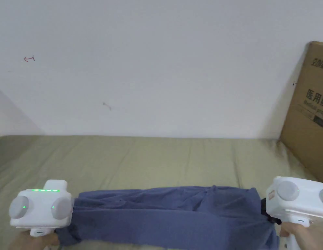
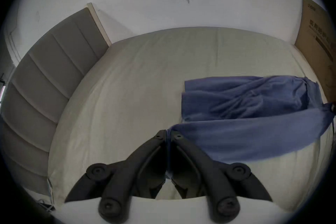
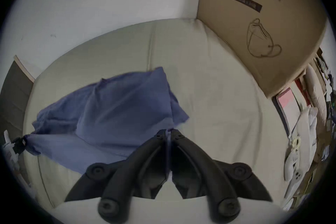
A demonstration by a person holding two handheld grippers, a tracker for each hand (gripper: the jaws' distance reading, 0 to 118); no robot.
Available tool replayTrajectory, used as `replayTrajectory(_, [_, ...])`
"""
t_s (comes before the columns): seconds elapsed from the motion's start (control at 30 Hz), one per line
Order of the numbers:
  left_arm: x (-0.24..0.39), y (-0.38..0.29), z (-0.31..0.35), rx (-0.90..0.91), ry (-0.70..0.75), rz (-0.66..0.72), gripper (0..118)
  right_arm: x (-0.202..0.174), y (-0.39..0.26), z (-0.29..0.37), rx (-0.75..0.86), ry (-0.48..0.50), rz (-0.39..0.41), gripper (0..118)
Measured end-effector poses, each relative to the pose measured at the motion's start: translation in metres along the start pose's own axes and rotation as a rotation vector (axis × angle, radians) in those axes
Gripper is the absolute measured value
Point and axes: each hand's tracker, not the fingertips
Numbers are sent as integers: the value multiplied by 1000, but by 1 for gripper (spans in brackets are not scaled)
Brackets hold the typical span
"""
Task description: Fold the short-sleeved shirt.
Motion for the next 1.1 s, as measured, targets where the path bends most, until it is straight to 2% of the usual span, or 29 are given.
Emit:
replayTrajectory(0.1, [-20,-22,35,12,-30,28,3,12,-28,30,11,32,2,4])
replayTrajectory(0.2, [-38,-58,81,31,-55,23,3,27,-69,68,35,38,49,4])
replayTrajectory(0.4, [-61,-171,171,49,-54,-58,3,61,-199,153,87,20,78,4])
replayTrajectory(0.5, [-71,-239,205,15,-41,-126,3,81,-270,179,25,33,47,4])
replayTrajectory(0.63, [-85,-322,243,-18,-45,-140,3,107,-354,207,-2,44,25,4])
replayTrajectory(0.67, [-89,-338,251,-38,-61,-145,3,114,-370,214,-20,41,-2,4])
replayTrajectory(0.73, [-93,-363,268,-37,-50,-145,3,126,-395,230,-19,77,-64,4])
replayTrajectory(0.97, [-100,-404,299,-2,-62,-108,4,137,-425,258,12,76,-42,4])
replayTrajectory(1.0, [-99,-405,301,24,-58,-89,6,137,-426,260,26,81,-48,4])
replayTrajectory(1.03, [-100,-405,303,43,-59,-76,16,136,-425,261,39,85,-49,4])
replayTrajectory(1.07, [-101,-405,306,47,-61,-65,50,135,-424,262,46,86,-45,15])
replayTrajectory(1.1, [-103,-403,309,46,-50,-44,81,133,-422,263,45,77,-33,36])
